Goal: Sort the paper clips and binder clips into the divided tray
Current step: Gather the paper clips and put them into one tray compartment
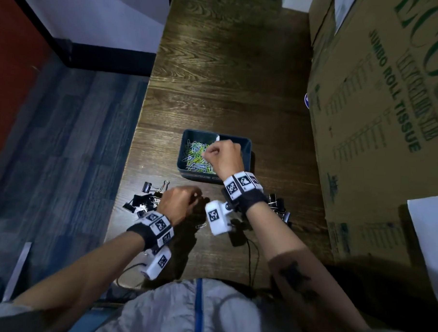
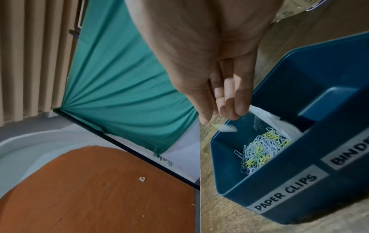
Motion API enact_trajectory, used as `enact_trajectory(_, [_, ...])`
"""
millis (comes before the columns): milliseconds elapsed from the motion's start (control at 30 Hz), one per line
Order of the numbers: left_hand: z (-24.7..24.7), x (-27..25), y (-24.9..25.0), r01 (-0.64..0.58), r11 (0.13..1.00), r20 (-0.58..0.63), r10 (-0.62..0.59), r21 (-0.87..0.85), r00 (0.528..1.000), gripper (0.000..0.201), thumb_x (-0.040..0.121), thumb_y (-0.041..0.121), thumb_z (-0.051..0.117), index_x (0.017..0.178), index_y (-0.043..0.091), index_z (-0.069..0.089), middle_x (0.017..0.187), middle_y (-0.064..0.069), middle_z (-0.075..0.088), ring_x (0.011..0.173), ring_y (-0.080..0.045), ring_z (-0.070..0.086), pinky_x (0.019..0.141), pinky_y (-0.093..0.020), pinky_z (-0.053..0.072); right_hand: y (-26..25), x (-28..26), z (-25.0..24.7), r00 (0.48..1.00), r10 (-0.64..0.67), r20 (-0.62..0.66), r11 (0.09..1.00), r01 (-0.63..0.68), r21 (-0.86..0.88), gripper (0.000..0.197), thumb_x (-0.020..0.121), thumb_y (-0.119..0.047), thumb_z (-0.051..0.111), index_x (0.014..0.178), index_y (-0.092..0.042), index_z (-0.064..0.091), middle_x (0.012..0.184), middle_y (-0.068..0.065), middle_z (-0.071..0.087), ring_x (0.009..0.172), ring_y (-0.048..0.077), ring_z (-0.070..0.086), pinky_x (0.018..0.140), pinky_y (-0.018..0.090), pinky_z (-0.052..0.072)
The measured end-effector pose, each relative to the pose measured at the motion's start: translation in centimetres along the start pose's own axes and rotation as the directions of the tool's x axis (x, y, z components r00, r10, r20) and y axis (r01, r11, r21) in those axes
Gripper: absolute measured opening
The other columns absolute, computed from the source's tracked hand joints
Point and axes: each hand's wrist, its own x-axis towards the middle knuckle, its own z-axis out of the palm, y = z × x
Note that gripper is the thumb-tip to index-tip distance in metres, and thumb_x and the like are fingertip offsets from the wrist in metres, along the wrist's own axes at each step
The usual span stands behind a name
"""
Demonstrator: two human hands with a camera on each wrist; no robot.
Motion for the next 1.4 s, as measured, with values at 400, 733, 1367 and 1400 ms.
enact_trajectory(400, [5.5,-5.5,-2.1,0.024,1.000,0.244,-0.020,-0.014,0.970,0.016,0.095,0.022,0.057,0.101,0.012,0.068,0.098,0.000,0.057,0.088,-0.018,0.059,0.076,-0.022,0.044,8.9,-8.1,3.9,0.942,0.186,0.280,0.958,-0.111,-0.266,0.026,0.095,-0.004,0.052,0.081,-0.011,0.073,0.083,0.006,0.072,0.075,0.020,0.068,0.064,0.024,0.050])
enact_trajectory(733, [5.8,-3.9,1.1,-0.002,0.986,0.292,-0.046,0.165,0.955,0.026,0.066,0.017,0.080,0.087,0.007,0.069,0.085,-0.009,0.062,0.072,-0.024,0.062,0.054,-0.028,0.051,11.4,-11.4,7.6,0.948,0.165,0.272,0.847,0.006,-0.532,0.019,0.094,-0.019,0.060,0.110,-0.014,0.067,0.111,0.010,0.067,0.099,0.030,0.066,0.082,0.036,0.055])
enact_trajectory(1367, [4.9,-1.1,2.5,0.110,0.985,0.371,-0.152,0.131,0.916,0.010,0.080,0.005,0.065,0.088,0.010,0.068,0.097,-0.012,0.063,0.086,-0.031,0.064,0.074,-0.034,0.053,11.2,-10.9,7.9,0.925,0.279,0.258,0.922,-0.183,-0.342,0.014,0.087,-0.013,0.057,0.087,-0.018,0.070,0.098,0.005,0.072,0.094,0.030,0.066,0.082,0.033,0.052])
enact_trajectory(1400, [5.1,-1.3,2.4,0.099,0.987,0.358,-0.139,0.129,0.923,0.012,0.080,0.005,0.064,0.090,0.010,0.067,0.099,-0.011,0.062,0.087,-0.031,0.063,0.074,-0.034,0.052,11.1,-11.0,8.0,0.929,0.264,0.257,0.922,-0.166,-0.349,0.015,0.087,-0.012,0.055,0.087,-0.018,0.069,0.095,0.005,0.072,0.092,0.031,0.066,0.080,0.033,0.052])
